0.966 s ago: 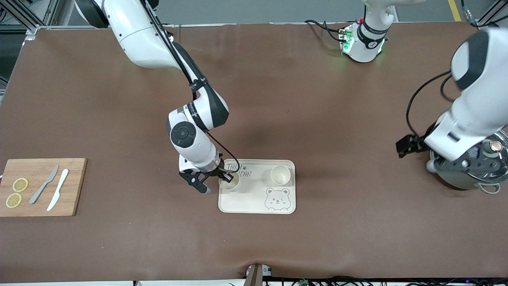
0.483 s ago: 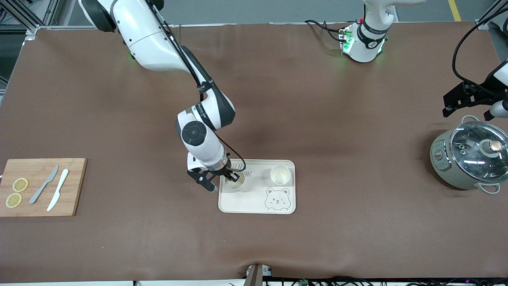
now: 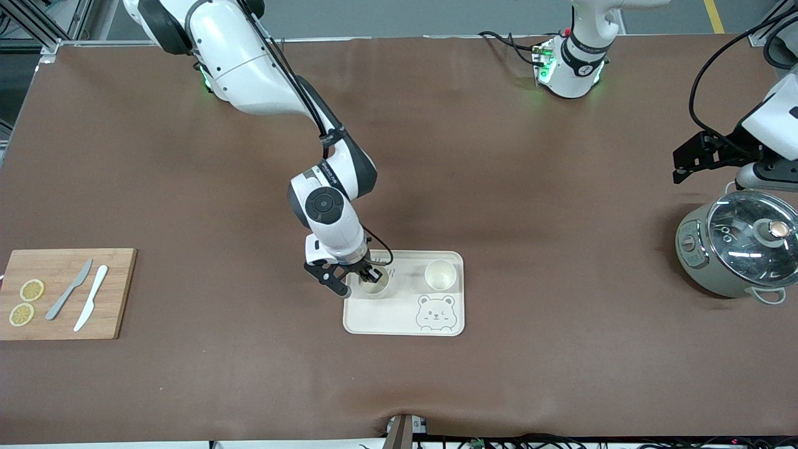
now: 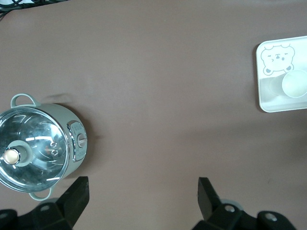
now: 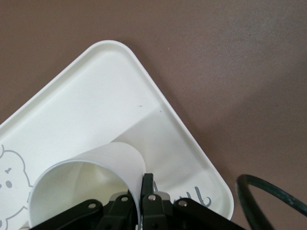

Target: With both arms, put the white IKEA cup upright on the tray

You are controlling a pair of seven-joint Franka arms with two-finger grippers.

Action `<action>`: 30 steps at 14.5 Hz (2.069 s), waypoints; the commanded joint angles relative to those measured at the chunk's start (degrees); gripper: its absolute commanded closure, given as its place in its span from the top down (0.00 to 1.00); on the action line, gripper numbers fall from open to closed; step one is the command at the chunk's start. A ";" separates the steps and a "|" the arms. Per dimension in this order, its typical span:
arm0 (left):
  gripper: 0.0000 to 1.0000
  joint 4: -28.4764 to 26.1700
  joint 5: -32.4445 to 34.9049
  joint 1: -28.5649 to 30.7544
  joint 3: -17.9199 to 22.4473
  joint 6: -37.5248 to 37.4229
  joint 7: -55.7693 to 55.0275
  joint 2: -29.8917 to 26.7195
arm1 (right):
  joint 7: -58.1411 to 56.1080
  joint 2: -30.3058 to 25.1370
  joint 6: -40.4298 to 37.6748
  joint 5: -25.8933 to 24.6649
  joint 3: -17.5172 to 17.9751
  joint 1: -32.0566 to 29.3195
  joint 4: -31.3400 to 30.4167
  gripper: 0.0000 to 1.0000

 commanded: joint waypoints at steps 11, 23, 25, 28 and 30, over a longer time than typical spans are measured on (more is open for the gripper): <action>1.00 -3.85 -5.13 0.02 0.35 -0.63 -0.18 -1.63 | 0.57 -0.09 -1.13 -6.46 -0.69 -0.10 1.77 1.00; 1.00 -2.97 -4.87 0.28 0.61 -0.54 -0.62 -1.63 | -6.54 -24.85 -33.19 0.56 -0.42 -2.30 -0.76 1.00; 1.00 -3.06 -4.87 0.46 0.61 -0.54 -0.09 -1.72 | -8.39 -31.97 -35.84 0.92 -0.42 -3.18 -5.06 1.00; 1.00 -3.15 -4.52 0.63 0.70 -0.54 0.26 -1.72 | -12.51 -41.46 -37.16 0.92 -0.51 -4.23 -13.23 1.00; 1.00 -3.15 -3.12 0.55 0.70 -0.45 0.70 -1.63 | -18.12 -47.44 -37.26 0.92 -0.69 -6.16 -19.30 1.00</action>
